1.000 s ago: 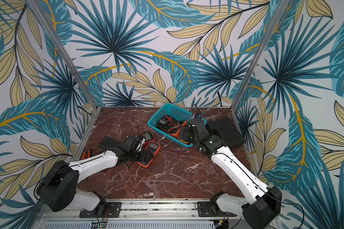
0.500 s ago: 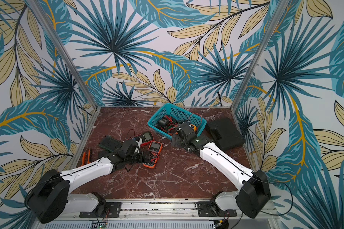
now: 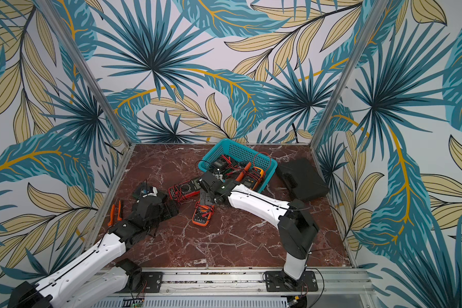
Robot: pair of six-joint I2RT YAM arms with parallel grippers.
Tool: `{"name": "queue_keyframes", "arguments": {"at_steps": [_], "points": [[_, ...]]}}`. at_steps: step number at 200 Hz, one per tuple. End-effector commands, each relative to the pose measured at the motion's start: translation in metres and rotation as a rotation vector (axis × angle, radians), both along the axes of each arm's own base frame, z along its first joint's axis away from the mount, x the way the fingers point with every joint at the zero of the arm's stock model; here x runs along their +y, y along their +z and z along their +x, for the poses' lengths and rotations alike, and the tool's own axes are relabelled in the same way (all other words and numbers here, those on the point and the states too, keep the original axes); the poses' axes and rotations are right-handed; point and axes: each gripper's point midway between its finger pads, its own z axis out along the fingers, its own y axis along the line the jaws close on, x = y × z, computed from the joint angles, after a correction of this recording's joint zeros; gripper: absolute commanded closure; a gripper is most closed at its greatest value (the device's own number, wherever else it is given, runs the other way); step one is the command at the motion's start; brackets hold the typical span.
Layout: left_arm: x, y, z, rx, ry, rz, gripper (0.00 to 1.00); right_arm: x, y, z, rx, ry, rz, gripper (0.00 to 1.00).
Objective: Put the multimeter into the basket
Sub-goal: Pick up the multimeter from the center of the board.
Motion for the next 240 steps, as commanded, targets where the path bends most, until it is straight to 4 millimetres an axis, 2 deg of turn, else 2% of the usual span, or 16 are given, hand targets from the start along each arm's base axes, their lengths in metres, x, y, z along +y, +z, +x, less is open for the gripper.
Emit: {"name": "queue_keyframes", "arguments": {"at_steps": [1,13,48,92,175,199,240], "points": [[0.013,-0.016,-0.011,0.054,0.015,0.065,0.00,0.008,-0.017,0.003,0.050,-0.014,-0.023,0.00],[0.012,-0.018,-0.013,0.064,0.014,0.062,0.00,0.013,-0.024,0.007,0.060,-0.016,-0.038,0.01],[0.009,-0.022,-0.014,0.069,0.000,0.043,0.00,0.008,-0.041,0.019,0.067,-0.055,-0.140,0.01],[0.003,-0.030,-0.013,0.079,-0.024,0.028,0.00,0.018,-0.066,0.028,0.098,-0.097,-0.143,0.00],[-0.016,-0.044,-0.008,0.113,-0.099,-0.006,0.00,0.010,-0.094,0.030,0.139,-0.163,-0.166,0.00],[-0.038,-0.038,-0.004,0.089,-0.214,-0.033,0.00,0.009,-0.088,0.029,0.140,-0.154,-0.151,0.00],[-0.071,-0.028,-0.004,0.060,-0.323,0.044,0.00,0.024,-0.051,0.030,0.107,-0.101,-0.030,0.01]]}}
